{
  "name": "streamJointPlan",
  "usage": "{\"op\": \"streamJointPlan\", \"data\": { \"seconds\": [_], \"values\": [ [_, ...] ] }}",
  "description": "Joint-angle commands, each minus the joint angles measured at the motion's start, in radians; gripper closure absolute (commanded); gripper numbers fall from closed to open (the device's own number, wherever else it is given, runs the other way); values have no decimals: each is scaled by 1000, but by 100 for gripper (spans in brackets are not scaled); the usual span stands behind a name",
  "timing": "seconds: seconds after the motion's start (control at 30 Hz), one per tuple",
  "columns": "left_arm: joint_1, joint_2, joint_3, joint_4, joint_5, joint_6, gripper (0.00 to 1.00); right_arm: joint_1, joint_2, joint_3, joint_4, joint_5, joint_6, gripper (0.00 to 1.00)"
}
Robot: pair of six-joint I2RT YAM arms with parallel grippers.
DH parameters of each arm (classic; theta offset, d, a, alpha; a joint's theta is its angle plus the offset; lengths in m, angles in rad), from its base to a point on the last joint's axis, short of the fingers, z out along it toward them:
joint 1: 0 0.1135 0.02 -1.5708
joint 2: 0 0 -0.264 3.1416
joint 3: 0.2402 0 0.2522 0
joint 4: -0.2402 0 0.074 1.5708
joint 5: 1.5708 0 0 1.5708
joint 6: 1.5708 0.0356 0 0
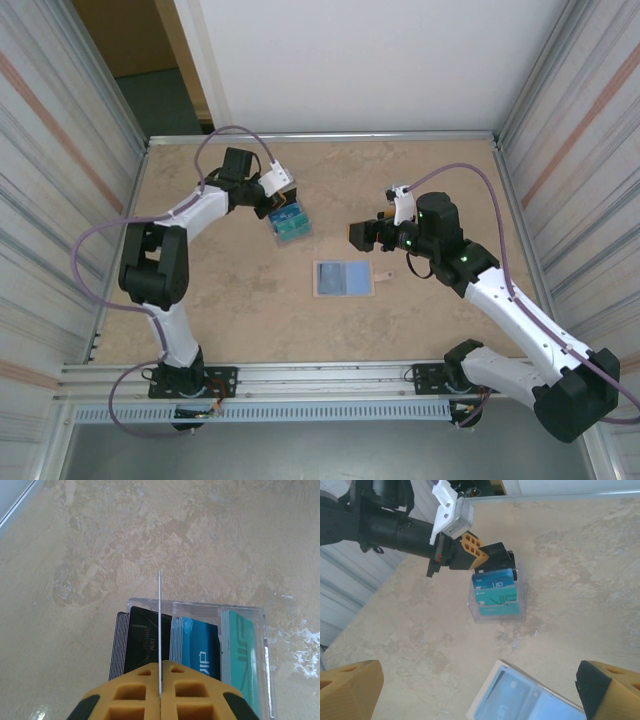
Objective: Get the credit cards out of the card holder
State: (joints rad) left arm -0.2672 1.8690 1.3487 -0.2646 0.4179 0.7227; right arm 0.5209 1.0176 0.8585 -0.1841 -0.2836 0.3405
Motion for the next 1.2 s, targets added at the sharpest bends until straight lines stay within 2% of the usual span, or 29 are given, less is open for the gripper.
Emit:
{"op": "streamJointPlan", "data": {
  "seconds": [0.0, 0.43, 0.63, 0.9, 1.1, 1.17],
  "values": [
    [12, 19, 35, -18, -7, 29, 100, -10, -21, 18, -6, 14, 17, 1],
    [17, 46, 52, -33, -42, 45, 100, -9, -51, 12, -2, 15, 18, 1],
    [16, 32, 49, -17, -46, 28, 84, -8, -43, 11, 5, 8, 21, 1],
    [16, -6, 37, -1, -47, 16, 83, -4, -41, 8, 4, 5, 20, 1],
    [10, -90, 3, 33, -26, -44, 83, 3, -33, 15, -25, 31, 22, 1],
    [4, -131, -21, 51, -28, -78, 79, 9, -5, 23, -49, 62, 23, 1]
  ]
}}
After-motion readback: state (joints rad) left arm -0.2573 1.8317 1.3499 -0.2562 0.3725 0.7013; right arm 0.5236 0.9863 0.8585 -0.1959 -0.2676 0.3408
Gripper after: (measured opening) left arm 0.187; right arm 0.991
